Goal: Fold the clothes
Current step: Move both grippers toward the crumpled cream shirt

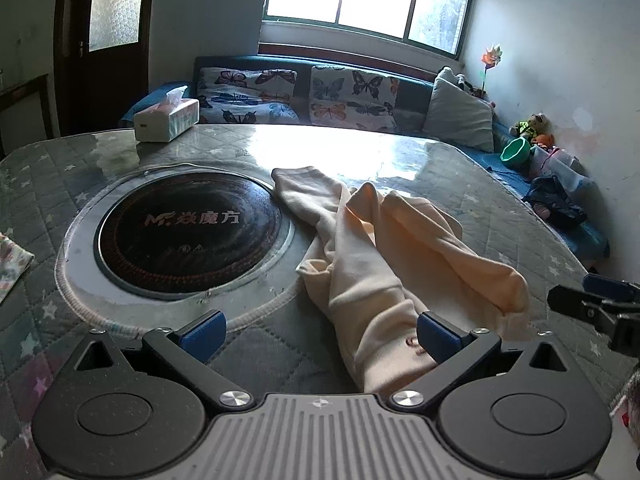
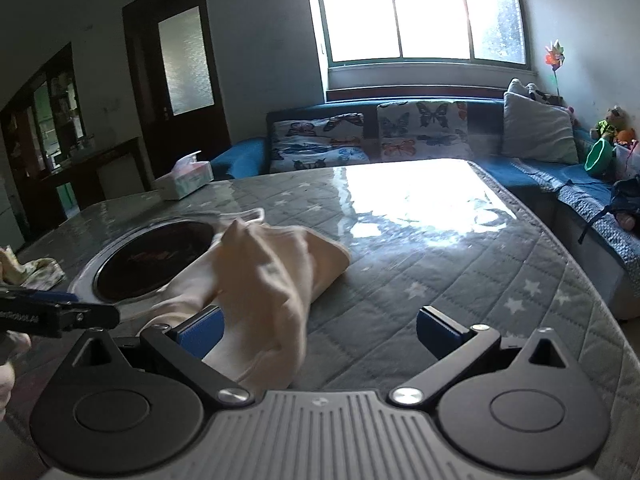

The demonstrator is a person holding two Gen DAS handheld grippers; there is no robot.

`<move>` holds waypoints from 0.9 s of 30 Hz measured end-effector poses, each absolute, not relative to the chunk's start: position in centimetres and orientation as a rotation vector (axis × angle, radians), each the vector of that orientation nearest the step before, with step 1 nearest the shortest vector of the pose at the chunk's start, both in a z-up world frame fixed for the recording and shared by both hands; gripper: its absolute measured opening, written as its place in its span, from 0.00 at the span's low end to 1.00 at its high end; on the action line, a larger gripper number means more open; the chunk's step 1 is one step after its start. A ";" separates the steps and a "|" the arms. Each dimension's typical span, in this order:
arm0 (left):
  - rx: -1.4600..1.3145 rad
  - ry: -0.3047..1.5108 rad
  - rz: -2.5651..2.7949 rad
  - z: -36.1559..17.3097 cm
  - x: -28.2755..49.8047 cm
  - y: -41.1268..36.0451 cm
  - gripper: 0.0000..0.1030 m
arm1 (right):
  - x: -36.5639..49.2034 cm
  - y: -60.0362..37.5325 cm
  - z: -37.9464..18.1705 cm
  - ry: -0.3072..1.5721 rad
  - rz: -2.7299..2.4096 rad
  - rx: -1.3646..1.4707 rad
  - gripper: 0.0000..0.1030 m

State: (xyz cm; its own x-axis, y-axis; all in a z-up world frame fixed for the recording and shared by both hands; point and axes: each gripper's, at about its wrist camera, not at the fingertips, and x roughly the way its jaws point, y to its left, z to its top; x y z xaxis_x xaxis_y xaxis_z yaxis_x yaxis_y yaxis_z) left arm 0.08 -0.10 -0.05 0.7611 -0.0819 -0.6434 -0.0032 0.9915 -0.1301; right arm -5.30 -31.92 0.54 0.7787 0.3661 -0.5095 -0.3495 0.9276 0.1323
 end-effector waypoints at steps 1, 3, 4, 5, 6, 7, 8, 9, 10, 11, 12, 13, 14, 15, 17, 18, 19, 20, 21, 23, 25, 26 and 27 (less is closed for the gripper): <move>-0.123 0.708 -0.039 -0.1 0.1 -0.2 1.00 | -5.4 -31.9 0.5 0.558 0.385 0.031 1.00; -0.127 0.685 -0.040 0.0 -0.7 -0.2 1.00 | -5.9 -31.9 0.6 0.555 0.376 0.028 1.00; -0.131 0.660 -0.046 0.2 -1.7 -0.1 1.00 | -6.2 -31.8 0.6 0.552 0.373 0.027 1.00; -0.136 0.634 -0.052 0.3 -2.7 0.0 1.00 | -6.7 -31.8 0.7 0.549 0.369 0.030 1.00; -0.144 0.636 -0.057 0.3 -3.2 0.1 1.00 | -7.0 -31.7 0.7 0.549 0.361 0.028 1.00; -0.147 0.658 -0.058 0.1 -3.1 0.2 1.00 | -7.3 -31.6 0.8 0.550 0.353 0.027 1.00; -0.144 0.650 -0.053 0.3 -3.8 0.0 1.00 | -7.5 -31.5 0.8 0.550 0.344 0.025 1.00; -0.151 0.658 -0.052 0.3 -3.7 0.1 1.00 | -7.9 -31.4 0.9 0.549 0.329 0.023 1.00; -0.158 0.667 -0.051 0.4 -3.6 0.1 1.00 | -8.4 -31.2 1.0 0.548 0.313 0.021 1.00; -0.169 0.668 -0.054 0.4 -3.9 0.2 1.00 | -8.8 -31.1 1.1 0.547 0.299 0.019 1.00; -0.180 0.668 -0.057 0.4 -4.2 0.2 1.00 | -9.0 -30.9 1.0 0.555 0.308 0.019 1.00; -0.183 0.675 -0.059 0.4 -4.2 0.2 1.00 | -9.2 -30.8 0.9 0.562 0.318 0.019 1.00; -0.182 0.683 -0.058 0.3 -4.3 0.0 1.00 | -9.4 -30.7 0.8 0.570 0.328 0.020 1.00; -0.177 0.688 -0.057 0.2 -4.4 -0.2 1.00 | -9.6 -30.6 0.7 0.578 0.338 0.020 1.00; -0.172 0.696 -0.052 0.1 -4.5 -0.6 1.00 | -9.9 -30.3 0.5 0.592 0.345 0.016 1.00; -0.173 0.700 -0.053 0.0 -4.6 -0.7 1.00 | -10.1 -30.2 0.4 0.598 0.343 0.013 1.00; -0.174 0.702 -0.054 0.0 -4.7 -0.9 1.00 | -10.0 -30.2 0.2 0.603 0.343 0.012 1.00; -0.172 0.704 -0.052 0.0 -4.8 -1.0 1.00 | -10.0 -30.1 0.1 0.610 0.343 0.014 1.00; -0.166 0.707 -0.048 0.0 -4.7 -1.1 1.00 | -10.0 -30.0 -0.1 0.619 0.349 0.014 1.00; -0.155 0.710 -0.042 -0.1 -4.7 -1.4 1.00 | -10.1 -29.7 -0.3 0.633 0.358 0.006 1.00; -0.150 0.710 -0.039 -0.1 -4.7 -1.6 1.00 | -10.1 -29.4 -0.5 0.646 0.361 -0.004 1.00; -0.153 0.713 -0.037 -0.2 -4.7 -1.6 1.00 | -10.1 -29.1 -0.6 0.654 0.365 -0.009 1.00; -0.157 0.713 -0.036 -0.2 -4.7 -1.6 1.00 | -9.6 -29.1 -0.8 0.659 0.369 -0.010 1.00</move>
State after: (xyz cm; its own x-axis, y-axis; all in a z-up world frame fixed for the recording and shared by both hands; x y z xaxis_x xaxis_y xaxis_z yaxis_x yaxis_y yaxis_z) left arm -4.68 -1.55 -0.15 0.7560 -0.0869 -0.6488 -0.0205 0.9875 -0.1562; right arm -9.62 -29.13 -0.82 0.7280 0.3318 -0.5999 -0.3382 0.9350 0.1068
